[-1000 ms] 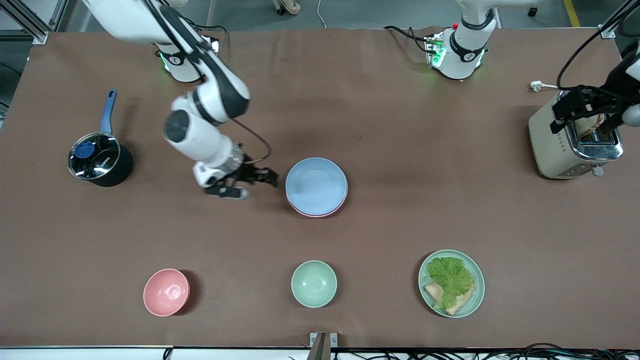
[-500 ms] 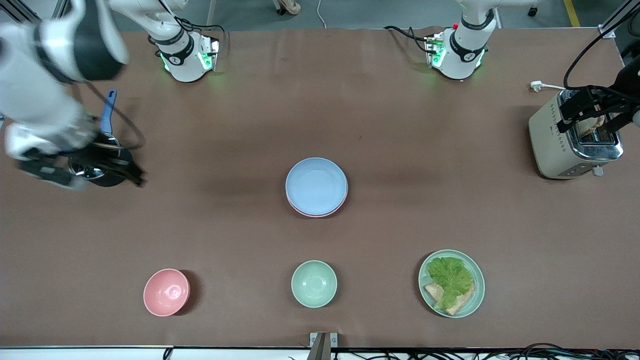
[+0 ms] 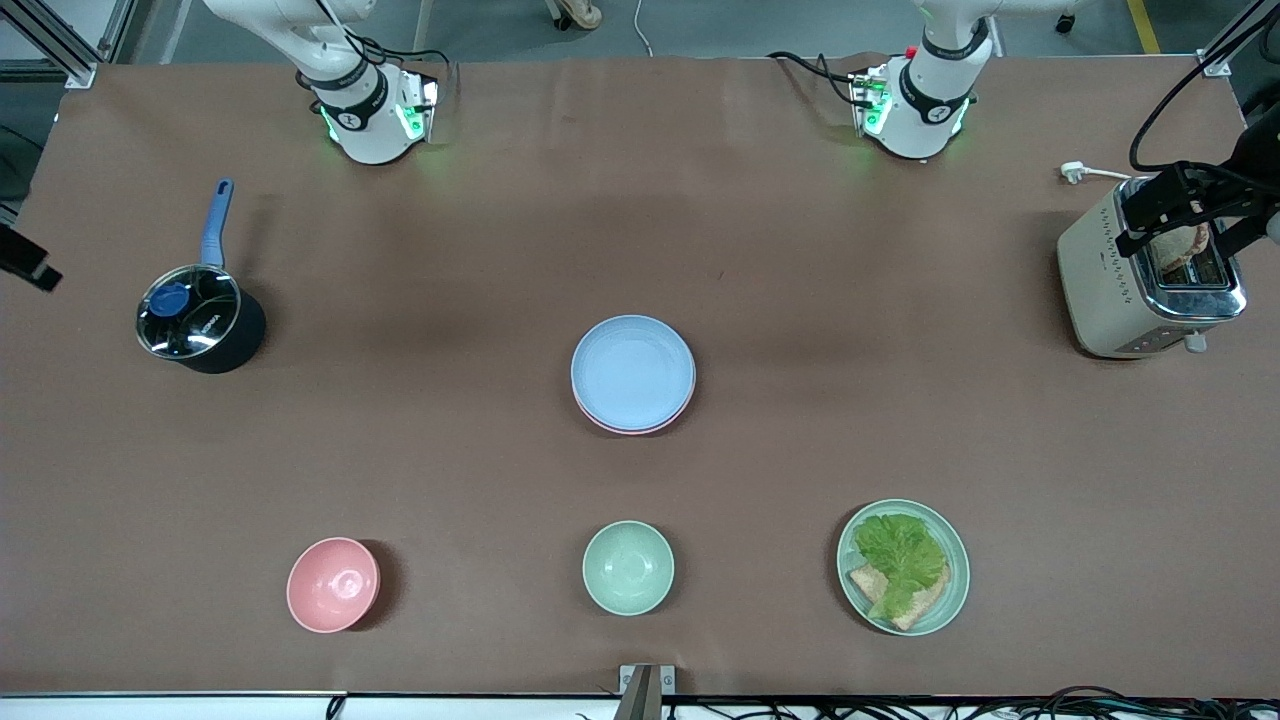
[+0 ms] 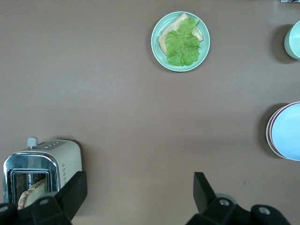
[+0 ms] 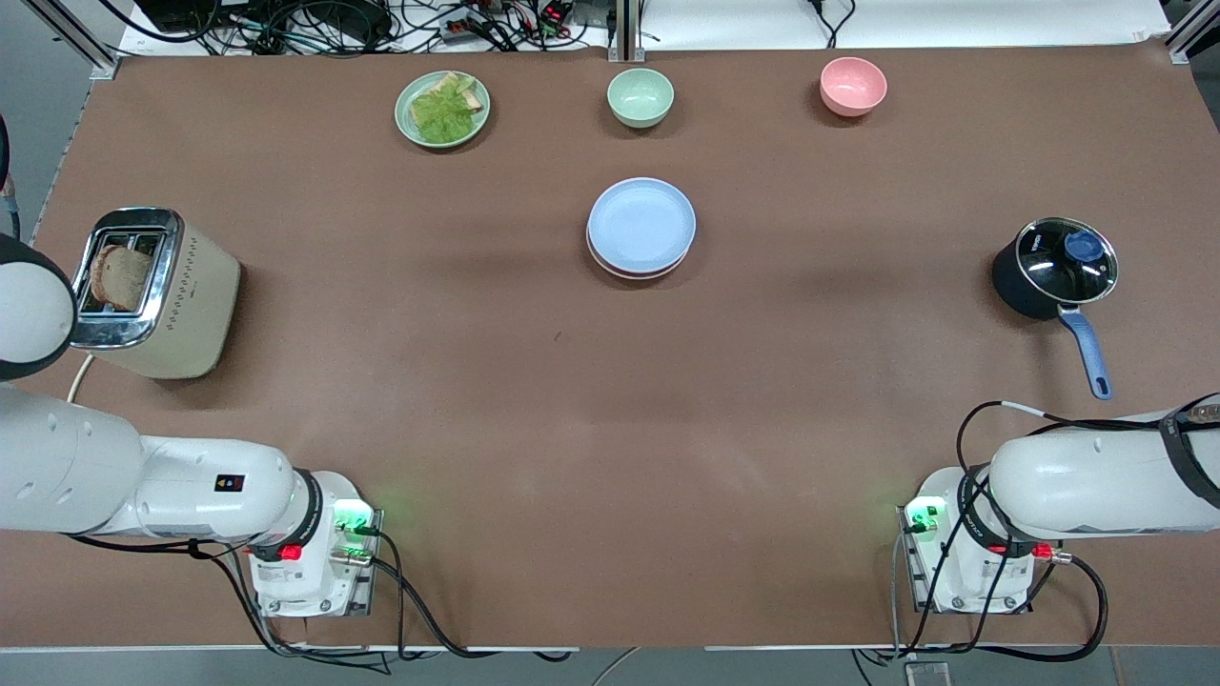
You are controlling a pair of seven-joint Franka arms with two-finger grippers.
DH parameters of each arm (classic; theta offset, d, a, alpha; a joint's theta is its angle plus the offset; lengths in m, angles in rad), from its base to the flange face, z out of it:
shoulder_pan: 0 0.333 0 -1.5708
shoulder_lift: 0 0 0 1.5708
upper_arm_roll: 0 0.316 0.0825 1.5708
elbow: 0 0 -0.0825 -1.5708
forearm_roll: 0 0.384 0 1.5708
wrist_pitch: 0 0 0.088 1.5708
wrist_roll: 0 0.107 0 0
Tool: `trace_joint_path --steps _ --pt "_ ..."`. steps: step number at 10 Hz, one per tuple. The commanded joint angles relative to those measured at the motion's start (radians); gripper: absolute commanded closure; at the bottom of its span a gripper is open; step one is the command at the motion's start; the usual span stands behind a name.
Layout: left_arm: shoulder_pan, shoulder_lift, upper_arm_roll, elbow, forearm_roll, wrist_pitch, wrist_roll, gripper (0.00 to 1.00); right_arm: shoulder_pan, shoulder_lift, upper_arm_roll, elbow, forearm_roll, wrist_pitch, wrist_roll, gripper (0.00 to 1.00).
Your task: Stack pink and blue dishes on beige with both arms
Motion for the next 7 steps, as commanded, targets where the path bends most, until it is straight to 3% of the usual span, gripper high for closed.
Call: trace_joint_path --steps 1,7 --pt "0.002 -0.012 0.005 -0.04 0.004 -0.014 0.005 0.0 -0.02 0.005 0.024 0.018 0.016 -0.028 -0.011 0.0" --pt "0.0 -0.011 0.002 -0.042 0.006 -0.029 0.005 0.0 -0.017 0.007 0.026 0.018 0.016 -0.042 -0.044 0.0"
